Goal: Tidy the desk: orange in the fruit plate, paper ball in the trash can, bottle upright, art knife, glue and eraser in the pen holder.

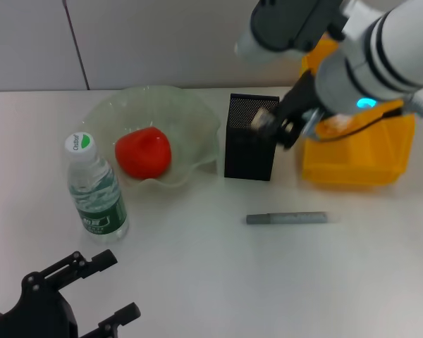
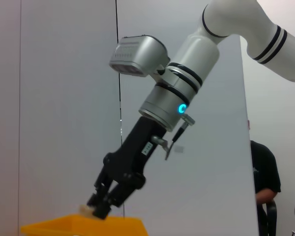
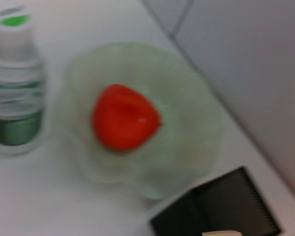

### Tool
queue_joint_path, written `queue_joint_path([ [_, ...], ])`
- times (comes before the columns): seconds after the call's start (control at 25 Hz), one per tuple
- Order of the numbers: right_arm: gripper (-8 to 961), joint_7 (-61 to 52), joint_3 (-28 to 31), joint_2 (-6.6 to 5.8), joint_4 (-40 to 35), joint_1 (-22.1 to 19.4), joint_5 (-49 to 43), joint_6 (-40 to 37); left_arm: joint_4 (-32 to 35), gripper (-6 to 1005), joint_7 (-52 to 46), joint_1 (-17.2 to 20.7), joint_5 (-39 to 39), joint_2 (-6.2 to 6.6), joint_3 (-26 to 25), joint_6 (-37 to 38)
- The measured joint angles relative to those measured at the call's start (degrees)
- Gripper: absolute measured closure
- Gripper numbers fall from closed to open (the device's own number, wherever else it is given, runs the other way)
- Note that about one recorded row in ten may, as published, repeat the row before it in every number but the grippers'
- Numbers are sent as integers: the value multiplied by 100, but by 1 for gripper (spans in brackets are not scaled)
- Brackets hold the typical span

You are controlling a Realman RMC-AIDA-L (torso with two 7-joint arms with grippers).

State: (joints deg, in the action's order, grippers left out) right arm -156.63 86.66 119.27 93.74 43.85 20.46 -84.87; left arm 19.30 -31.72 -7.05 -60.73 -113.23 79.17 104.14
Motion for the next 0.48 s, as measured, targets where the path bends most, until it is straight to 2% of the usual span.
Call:
queue_joint_path([
  [0.24, 710, -20, 13, -1, -126, 0, -470, 345, 4, 328, 0, -7, 0, -15, 20, 1],
  [0.48, 710, -25, -33, 0, -679, 36, -534, 960, 4, 328, 0, -16, 0, -15, 28, 1],
])
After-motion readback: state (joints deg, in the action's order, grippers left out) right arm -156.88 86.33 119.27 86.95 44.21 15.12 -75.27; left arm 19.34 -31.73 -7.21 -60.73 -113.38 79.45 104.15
